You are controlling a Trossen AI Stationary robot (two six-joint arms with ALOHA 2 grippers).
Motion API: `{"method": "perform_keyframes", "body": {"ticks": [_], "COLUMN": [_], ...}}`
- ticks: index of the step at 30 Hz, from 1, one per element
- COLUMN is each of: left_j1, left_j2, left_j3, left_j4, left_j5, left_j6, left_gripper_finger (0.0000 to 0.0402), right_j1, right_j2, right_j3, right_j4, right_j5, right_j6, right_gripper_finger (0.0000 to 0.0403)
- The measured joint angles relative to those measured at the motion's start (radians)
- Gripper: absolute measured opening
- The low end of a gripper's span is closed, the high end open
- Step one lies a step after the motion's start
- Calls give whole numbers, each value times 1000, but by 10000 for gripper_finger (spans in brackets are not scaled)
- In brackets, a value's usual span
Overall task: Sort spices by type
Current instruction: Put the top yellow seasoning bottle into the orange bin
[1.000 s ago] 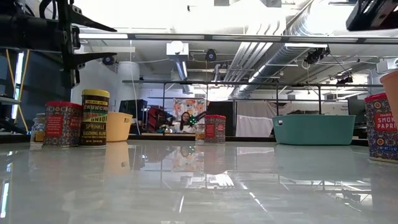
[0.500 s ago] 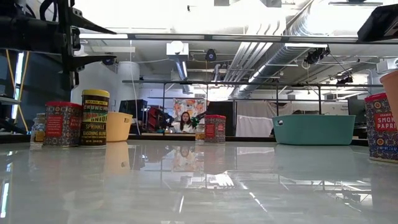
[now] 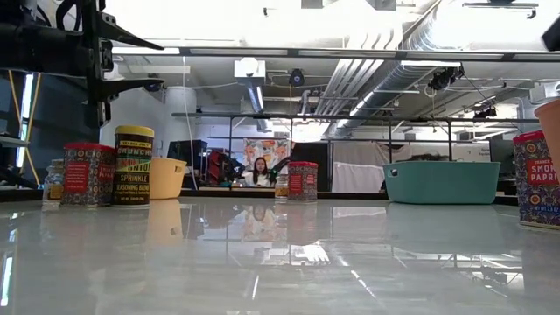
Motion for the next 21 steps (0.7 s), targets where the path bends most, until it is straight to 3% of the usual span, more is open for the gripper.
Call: {"method": "perform_keyframes", "body": {"ticks": [14,21], "left_j1": [0,18], "left_j2": [0,0], "left_j3": [0,0], "left_j4": [20,108], "left_j5": [-4,-6], "left_j6": [-3,-3], "left_gripper_finger": [186,186], "right_j1": [24,17], "right_j2": [-12,-111], "right_j3": [0,0], "right_j4": [8,22], "right_j5": [5,111], "right_j6": [17,48], "right_gripper_finger": [0,0]}}
